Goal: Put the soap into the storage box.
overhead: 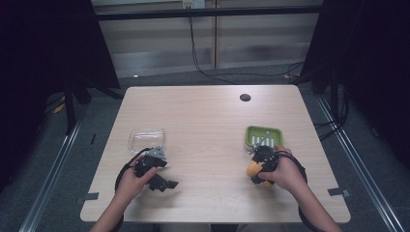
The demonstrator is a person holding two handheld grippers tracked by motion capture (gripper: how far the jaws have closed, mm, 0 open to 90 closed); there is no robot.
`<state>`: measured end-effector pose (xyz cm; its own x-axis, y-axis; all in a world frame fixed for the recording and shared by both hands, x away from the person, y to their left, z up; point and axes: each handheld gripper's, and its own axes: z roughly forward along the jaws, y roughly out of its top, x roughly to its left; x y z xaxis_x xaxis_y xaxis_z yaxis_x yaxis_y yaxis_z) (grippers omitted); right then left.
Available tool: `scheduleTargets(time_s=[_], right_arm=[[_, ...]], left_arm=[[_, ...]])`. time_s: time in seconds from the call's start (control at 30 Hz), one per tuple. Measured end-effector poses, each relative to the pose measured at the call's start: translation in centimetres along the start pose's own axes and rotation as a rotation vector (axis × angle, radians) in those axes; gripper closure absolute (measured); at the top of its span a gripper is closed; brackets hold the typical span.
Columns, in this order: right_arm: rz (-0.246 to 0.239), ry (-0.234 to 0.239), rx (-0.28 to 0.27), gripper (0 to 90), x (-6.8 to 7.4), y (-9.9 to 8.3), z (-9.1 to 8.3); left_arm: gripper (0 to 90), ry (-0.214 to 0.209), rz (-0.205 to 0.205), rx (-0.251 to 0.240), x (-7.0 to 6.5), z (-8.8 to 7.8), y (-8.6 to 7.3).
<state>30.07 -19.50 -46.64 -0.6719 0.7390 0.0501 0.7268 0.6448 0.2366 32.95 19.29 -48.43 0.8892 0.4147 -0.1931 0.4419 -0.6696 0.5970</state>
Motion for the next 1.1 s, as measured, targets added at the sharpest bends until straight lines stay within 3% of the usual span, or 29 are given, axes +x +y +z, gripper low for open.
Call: scheduleTargets(time_s=[0.5,0.67,0.97,1.1], right_arm=[[-0.029,-0.006,0.025,39.9,0.11,0.13,0.43],[-0.027,-0.008,0.029,39.4,0.28,0.25,0.58],[-0.014,-0.03,0.042,49.0,0.41,0.34,0.44],[-0.013,-0.009,0.073,49.5,0.5,0.42,0.35]], left_arm=[[1.9,-0.002,0.012,0.012,0.07,0.0,0.01],[1.9,-0.002,0.009,0.014,0.05,0.03,-0.01],[1.9,-0.005,-0.003,0.006,-0.03,0.09,-0.03],[1.9,-0.007,0.009,0.002,0.03,0.09,0.0]])
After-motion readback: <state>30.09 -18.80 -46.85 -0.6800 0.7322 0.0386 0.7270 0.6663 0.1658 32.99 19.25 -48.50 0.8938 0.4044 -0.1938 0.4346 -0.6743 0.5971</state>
